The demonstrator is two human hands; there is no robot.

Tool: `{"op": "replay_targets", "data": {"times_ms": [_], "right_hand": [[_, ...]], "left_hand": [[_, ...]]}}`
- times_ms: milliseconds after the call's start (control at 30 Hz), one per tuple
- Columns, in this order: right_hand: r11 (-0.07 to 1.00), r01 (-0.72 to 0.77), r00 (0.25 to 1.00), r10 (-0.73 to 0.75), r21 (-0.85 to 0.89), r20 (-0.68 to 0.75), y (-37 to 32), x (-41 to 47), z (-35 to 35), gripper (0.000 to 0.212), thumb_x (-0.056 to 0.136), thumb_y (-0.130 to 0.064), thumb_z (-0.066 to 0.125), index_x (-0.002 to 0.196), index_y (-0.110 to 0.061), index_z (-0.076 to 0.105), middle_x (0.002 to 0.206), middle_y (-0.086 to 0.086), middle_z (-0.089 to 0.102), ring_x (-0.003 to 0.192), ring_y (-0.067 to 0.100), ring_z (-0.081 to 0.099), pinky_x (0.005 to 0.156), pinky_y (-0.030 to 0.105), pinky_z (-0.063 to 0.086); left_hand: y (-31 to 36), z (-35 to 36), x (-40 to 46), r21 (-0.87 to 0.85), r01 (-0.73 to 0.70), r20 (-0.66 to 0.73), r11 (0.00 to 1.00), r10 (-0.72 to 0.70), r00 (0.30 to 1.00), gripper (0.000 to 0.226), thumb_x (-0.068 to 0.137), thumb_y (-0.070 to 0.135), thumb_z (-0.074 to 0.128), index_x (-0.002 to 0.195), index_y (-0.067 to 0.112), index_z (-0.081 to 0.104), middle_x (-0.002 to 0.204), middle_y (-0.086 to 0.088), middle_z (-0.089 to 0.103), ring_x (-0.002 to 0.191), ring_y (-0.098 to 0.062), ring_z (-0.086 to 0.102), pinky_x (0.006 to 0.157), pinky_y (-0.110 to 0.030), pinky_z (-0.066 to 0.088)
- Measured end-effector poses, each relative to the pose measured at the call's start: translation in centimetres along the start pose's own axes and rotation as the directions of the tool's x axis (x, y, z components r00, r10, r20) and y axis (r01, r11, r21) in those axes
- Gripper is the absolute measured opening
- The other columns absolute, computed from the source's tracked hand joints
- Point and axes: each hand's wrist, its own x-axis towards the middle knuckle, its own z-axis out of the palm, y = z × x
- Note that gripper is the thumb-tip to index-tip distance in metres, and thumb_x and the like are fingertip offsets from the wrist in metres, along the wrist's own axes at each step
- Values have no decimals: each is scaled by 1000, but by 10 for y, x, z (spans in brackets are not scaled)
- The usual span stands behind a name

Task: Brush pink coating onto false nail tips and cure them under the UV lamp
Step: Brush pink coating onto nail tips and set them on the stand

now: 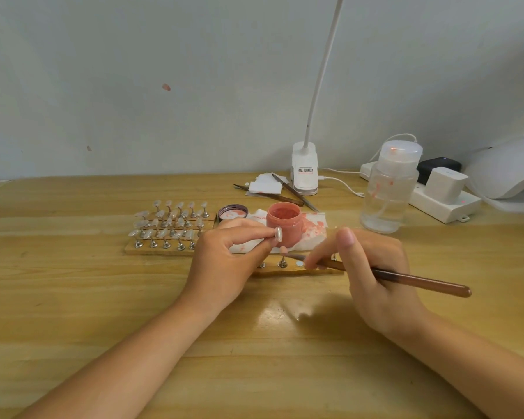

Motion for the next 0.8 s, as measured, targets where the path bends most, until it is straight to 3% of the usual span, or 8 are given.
{"op": "replay_targets", "data": {"times_ms": [167,300,433,567,633,800], "right_hand": [[999,22,999,-24,-39,-44,0,1,2,52,97,-39,29,79,-12,69,78,-9,67,75,6,64,66,27,51],[1000,15,1000,-15,3,-27,-1,-1,2,57,97,-39,28,73,-9,70,68,0,67,67,4,62,62,16,47],[998,12,999,-15,-56,-46,0,0,2,48,97,-38,29,79,-15,68,76,-13,64,72,0,61,66,14,44],[1000,-7,999,7,7,-53,1,-2,2,58,97,-41,28,70,-8,69,67,0,67,66,6,62,61,20,48],[999,0,998,-2,-33,-61,1,-1,2,54,97,-39,30,76,-10,70,74,-4,68,72,6,64,64,23,49],[1000,-10,999,10,-6,-48,1,-1,1,58,96,-40,29,70,-8,69,67,0,67,66,5,62,61,17,47]], "left_hand": [[0,0,-1,0,3,2,1000,-3,1000,30,73,5,71,80,34,66,80,16,65,82,-1,60,76,-9,43],[1,0,-1,2,8,9,1000,-8,1000,30,74,6,70,76,36,67,78,15,65,82,-2,60,76,-9,43],[1,0,-1,0,7,17,1000,-7,1000,26,74,9,70,77,35,67,80,13,65,82,-3,59,75,-10,44],[3,0,-1,-8,10,16,1000,-10,1000,24,73,14,70,76,38,67,79,12,65,82,-3,59,76,-13,45],[1,0,-1,-3,16,19,1000,-16,1000,27,73,11,70,77,37,67,79,11,65,83,-4,59,76,-14,45],[1,0,-1,-4,27,23,1000,-26,999,24,74,7,71,83,28,70,79,8,64,81,-6,57,75,-11,42]]}}
